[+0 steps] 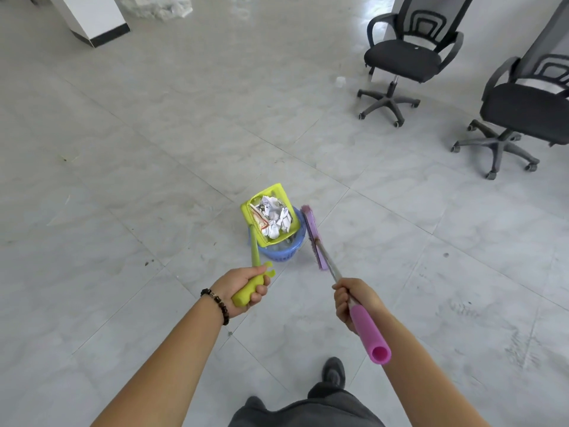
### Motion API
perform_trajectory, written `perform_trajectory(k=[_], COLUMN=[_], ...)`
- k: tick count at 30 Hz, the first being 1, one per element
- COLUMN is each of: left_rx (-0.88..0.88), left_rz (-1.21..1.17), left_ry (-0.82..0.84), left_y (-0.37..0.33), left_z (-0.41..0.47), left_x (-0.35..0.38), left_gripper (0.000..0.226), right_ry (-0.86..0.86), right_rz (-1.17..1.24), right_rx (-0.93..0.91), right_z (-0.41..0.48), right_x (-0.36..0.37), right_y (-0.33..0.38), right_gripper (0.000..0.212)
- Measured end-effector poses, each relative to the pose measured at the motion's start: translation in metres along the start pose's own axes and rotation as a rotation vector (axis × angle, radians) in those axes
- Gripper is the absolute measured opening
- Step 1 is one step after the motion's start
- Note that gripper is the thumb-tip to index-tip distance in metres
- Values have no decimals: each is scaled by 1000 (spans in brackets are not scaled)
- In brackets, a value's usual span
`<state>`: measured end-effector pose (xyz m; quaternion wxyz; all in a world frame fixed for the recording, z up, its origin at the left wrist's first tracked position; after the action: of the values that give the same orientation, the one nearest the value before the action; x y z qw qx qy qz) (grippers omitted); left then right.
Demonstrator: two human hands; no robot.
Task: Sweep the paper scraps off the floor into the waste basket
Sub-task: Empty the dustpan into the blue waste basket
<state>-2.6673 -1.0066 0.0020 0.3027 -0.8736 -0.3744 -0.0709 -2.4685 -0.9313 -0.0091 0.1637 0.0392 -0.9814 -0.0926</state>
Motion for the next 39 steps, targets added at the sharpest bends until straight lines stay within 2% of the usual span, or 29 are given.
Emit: perform_trajectory(k=[7,11,14,18,23,28,35,39], left_rx=[60,65,43,-21,-112,-154,-70,-35], left_rz=[147,206,417,782,1016,895,823,838], left_ry=[-16,-43,-68,-121,-258,-237,-278,-320], left_y=[-2,-1,6,28,58,70,70,76], left_z=[-12,-14,-14,-12,-9,-10,-20,-26], left_x=[-5,-14,-22,-40,-83,-88,-77,-80], left_gripper=[9,10,3,6,10,15,24,21], right_ry=[-24,-55,-50,-54,-43,-40,-40,-47], right_rz=[87,215,183,173,206,218,216,217], right_rx=[21,65,67,69,66,58,58,50], right_z=[22,32,30,30,31,29,26,29], right_x=[-5,-22,-21,-17,-18,-21,-20,-21], right_y=[-34,-49,-52,-51,-56,-58,-60,-66], right_gripper=[9,9,15,19,14,20,18,15])
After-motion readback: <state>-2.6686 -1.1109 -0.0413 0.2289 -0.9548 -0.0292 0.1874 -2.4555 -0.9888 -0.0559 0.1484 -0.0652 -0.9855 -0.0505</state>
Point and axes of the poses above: each hand's wrist, its own z-axis towards the middle knuckle, its own x-axis out of the palm, y = z × x, the point moved 9 cm from there along z, towards the middle knuckle, and after that the axes turned 4 degrees about x, right-handed, at the moved point
